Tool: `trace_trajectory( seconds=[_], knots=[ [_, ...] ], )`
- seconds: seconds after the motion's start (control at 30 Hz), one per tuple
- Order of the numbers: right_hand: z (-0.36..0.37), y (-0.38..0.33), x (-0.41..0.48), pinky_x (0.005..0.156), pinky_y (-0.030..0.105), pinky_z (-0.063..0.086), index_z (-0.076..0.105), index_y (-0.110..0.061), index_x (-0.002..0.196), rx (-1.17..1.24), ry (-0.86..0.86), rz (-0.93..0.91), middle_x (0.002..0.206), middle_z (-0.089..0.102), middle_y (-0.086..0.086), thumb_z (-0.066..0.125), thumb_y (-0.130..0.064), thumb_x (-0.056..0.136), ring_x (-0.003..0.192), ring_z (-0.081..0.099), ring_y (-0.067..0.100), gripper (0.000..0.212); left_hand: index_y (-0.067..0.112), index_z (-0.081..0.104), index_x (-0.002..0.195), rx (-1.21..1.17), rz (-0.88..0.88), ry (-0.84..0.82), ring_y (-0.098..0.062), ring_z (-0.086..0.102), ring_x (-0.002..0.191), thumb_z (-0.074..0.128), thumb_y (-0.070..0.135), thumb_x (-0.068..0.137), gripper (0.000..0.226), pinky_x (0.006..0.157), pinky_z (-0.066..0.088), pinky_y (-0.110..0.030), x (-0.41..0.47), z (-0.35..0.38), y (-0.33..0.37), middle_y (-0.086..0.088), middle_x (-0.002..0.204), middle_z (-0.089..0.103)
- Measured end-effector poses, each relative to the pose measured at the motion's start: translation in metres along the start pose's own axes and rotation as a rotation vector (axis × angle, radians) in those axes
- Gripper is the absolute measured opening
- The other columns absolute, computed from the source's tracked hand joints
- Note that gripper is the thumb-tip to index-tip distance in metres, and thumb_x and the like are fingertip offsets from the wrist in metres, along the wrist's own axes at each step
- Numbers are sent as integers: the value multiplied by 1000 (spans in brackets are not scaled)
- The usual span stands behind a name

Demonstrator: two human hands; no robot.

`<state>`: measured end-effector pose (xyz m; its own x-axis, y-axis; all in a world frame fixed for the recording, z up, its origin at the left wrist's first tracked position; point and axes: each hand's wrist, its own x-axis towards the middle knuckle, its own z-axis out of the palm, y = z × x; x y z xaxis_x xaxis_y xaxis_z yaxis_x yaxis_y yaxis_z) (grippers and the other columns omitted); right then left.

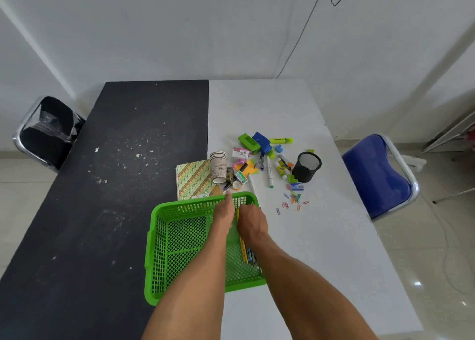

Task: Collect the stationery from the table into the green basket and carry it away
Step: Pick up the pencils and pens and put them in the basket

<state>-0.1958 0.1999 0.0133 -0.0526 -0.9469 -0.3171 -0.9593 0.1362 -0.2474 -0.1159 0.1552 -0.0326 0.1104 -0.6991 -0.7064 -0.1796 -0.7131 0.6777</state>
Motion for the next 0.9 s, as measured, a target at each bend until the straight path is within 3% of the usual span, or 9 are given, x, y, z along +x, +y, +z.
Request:
trace_trajectory(
  seconds=[0.1, 0.47, 0.73, 0.9],
  knots=[
    [-9, 4, 10, 76, 36, 49, 63, -3, 104, 32, 13, -12, 107, 65, 16, 48, -2, 89, 101, 62, 33, 21, 7, 50, 136, -1, 8, 13, -34, 54, 117, 24, 57, 99, 67, 86, 46, -39, -1, 3, 15, -18, 134, 52],
    [-37, 28, 50, 79, 37, 48, 60, -2, 108, 67, 74, -41, 109, 61, 18, 43, 1, 89, 102, 60, 34, 26, 6, 55, 131, -8, 61, 144, -33, 55, 117, 26, 59, 98, 69, 100, 46, -45, 10, 14, 54, -17, 132, 56],
    [-47, 69, 75, 76, 33, 46, 58, -5, 107, 59, 88, 23, 111, 59, 14, 46, -8, 93, 103, 59, 31, 18, 4, 53, 131, -4, 53, 92, -33, 54, 123, 29, 54, 99, 64, 104, 43, -46, 27, 48, 75, -20, 133, 55],
    [-54, 115, 97, 75, 35, 47, 60, -6, 105, 50, 134, 115, 110, 62, 13, 49, -6, 89, 101, 60, 30, 19, 1, 58, 124, 76, 79, 14, -34, 57, 116, 28, 53, 100, 65, 102, 44, -46, 33, 86, 87, -20, 125, 59]
  ],
)
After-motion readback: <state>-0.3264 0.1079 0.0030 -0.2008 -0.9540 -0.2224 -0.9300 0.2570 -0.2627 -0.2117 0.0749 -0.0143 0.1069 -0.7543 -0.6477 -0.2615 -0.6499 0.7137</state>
